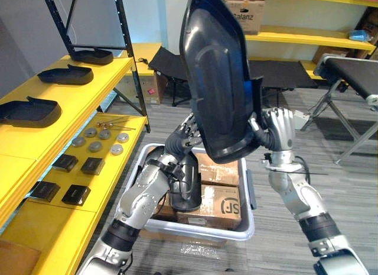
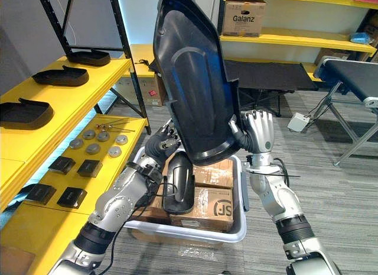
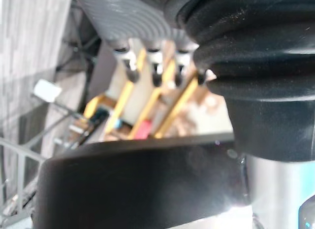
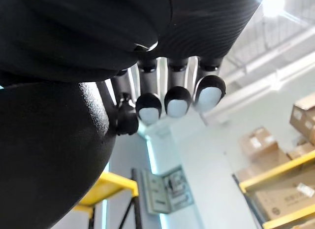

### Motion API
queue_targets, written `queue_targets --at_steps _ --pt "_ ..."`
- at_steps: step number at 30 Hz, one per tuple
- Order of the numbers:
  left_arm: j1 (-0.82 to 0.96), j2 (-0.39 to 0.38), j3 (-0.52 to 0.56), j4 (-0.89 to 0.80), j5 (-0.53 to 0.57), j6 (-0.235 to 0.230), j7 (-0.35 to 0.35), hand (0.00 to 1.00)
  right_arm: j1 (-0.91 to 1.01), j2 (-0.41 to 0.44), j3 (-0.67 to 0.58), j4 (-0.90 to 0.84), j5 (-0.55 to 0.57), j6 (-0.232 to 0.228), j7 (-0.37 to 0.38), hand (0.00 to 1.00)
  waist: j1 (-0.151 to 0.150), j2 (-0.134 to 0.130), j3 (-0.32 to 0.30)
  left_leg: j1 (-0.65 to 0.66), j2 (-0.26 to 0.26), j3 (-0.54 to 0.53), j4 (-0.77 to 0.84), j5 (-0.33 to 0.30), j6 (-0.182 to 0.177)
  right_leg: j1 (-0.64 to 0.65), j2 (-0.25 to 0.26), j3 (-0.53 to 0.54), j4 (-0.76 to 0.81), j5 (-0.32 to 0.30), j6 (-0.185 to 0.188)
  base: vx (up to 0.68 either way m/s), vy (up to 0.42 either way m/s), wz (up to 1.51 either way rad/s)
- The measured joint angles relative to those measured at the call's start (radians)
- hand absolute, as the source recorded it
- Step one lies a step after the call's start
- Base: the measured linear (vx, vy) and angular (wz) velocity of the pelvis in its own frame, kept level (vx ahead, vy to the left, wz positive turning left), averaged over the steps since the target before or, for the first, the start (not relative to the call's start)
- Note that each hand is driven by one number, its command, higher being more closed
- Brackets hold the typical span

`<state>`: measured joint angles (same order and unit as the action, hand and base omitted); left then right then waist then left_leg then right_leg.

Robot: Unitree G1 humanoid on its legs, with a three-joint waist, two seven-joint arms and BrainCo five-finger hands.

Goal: Walk over and take plastic housings, then place them on the shelf

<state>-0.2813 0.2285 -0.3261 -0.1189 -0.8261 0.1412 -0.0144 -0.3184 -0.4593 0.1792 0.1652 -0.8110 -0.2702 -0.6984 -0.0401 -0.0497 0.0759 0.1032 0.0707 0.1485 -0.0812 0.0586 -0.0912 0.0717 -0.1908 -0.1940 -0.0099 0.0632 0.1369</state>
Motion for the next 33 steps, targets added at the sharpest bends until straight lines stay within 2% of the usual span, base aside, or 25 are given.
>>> queue_targets --at_steps 10,14,18,19,23,28,33 --pt "0.01 0.001 -0.004 0.002 0.017 -0.007 -0.007 0.0 0.0 0.0 0.074 0.007 -0.086 0.014 0.008 1.0 0.0 0.001 0.0 -0.003 0.0 -0.005 0.0 0.0 0.0 0.001 0.0 -0.002 -0.001 0.0 0.0 0.0 0.0 0.0" --pt "0.008 0.004 -0.024 0.006 0.007 -0.008 -0.01 0.0 0.0 0.0 0.104 0.054 -0.089 0.033 0.026 1.0 -0.003 0.002 -0.007 -0.022 0.0 -0.031 0.0 0.009 0.0 0.001 -0.001 -0.026 -0.002 0.001 0.0 -0.01 -0.004 0.17" --pt "0.008 0.018 -0.05 0.033 0.0 -0.01 -0.01 0.0 -0.003 0.0 0.152 0.107 -0.107 0.039 0.04 1.0 0.013 0.005 -0.011 -0.023 0.003 -0.035 0.0 0.011 -0.002 0.001 0.003 -0.029 -0.002 0.001 0.0 -0.01 -0.009 0.04" --pt "0.008 0.03 -0.052 0.034 0.001 -0.01 -0.009 1.0 -0.009 0.0 0.163 0.12 -0.107 0.039 0.04 1.0 0.013 0.004 -0.012 -0.023 0.003 -0.036 0.0 0.012 -0.001 0.002 0.002 -0.029 -0.002 0.001 0.0 -0.03 -0.006 0.01" --pt "0.008 0.045 -0.073 0.034 0.021 -0.03 0.008 1.0 -0.01 0.0 0.178 0.142 -0.107 0.039 0.02 1.0 0.022 -0.002 -0.016 -0.027 0.003 -0.042 0.0 0.014 -0.001 0.003 0.002 -0.035 -0.003 0.001 -0.001 -0.04 -0.007 0.05" --pt "0.007 0.055 -0.077 0.04 0.122 -0.041 0.098 1.0 -0.01 0.001 0.201 0.144 -0.105 0.039 -0.008 1.0 0.028 -0.007 -0.021 -0.034 0.005 -0.057 0.0 0.019 -0.002 0.012 0.004 -0.051 -0.014 0.004 -0.002 -0.02 -0.012 0.08" --pt "0.009 0.058 -0.082 0.066 0.175 -0.047 0.151 1.0 -0.012 0.013 0.206 0.133 -0.094 0.039 -0.023 1.0 0.029 -0.011 -0.024 -0.034 0.007 -0.054 0.0 0.019 -0.002 0.017 0.007 -0.05 -0.031 0.014 -0.004 -0.02 -0.006 -0.02"
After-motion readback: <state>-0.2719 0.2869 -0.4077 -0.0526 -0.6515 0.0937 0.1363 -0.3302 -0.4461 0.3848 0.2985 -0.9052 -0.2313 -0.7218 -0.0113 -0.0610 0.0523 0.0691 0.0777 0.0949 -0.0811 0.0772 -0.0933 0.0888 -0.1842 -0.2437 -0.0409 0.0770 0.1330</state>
